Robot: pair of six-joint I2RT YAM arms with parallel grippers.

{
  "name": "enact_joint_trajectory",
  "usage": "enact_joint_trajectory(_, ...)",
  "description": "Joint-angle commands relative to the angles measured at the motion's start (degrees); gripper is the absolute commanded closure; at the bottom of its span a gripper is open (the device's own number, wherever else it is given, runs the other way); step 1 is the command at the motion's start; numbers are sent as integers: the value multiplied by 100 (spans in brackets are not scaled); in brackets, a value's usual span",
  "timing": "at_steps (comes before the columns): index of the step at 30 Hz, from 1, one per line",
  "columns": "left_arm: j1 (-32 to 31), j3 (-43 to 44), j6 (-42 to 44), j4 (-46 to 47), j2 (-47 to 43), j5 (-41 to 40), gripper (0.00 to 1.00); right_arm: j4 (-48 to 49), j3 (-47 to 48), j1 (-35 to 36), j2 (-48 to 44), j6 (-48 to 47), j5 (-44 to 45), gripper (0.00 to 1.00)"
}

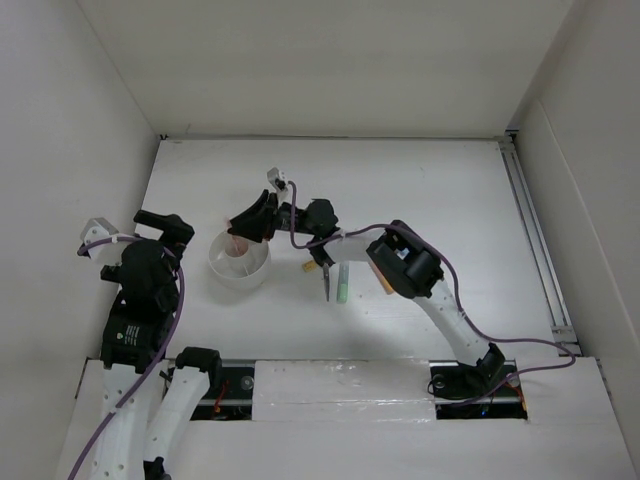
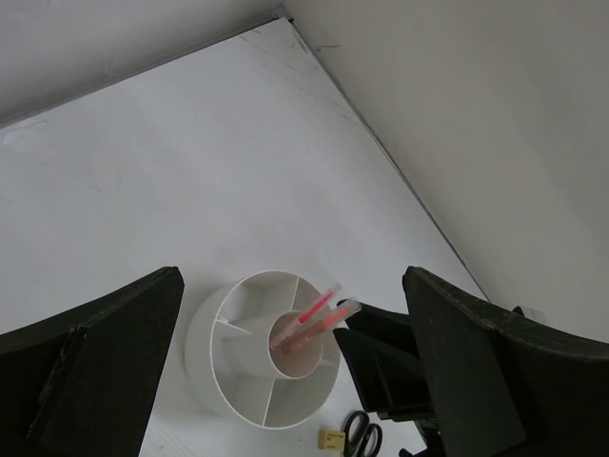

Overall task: Sort the stationery into containers
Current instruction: Place the pen in the storage box, then pick up the pen from the center of the board.

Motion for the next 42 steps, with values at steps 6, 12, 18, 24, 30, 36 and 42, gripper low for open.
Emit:
enact_joint_trajectory(6,23,45,138,221,-40,33,0,1363,-316,64,-83,53,-140,31)
enact_joint_trajectory(12,23,45,138,221,-40,85,0,1749,-1009,64,-698,106,-141,21)
enact_joint_trajectory(18,23,45,191,221,13,85,0,1619,-2082,-287,-1963,-297,-203,0)
enact_joint_trajectory(24,23,45,243,221,13,138,0,100,-3084,-875,-3183,-1220,297,0)
enact_joint_trajectory(30,23,45,296,221,13,138,0,-4617,-3436,-929,-4706,-2768,3468,0)
enact_joint_trajectory(36,23,45,462,274,188,427,0,-6966,-4086,-1877,-5383,-2311,3586,8)
enact_joint_trajectory(42,23,45,577,440,259,761,0,-7803,-4404,-2150,-5648,-2452,3858,30)
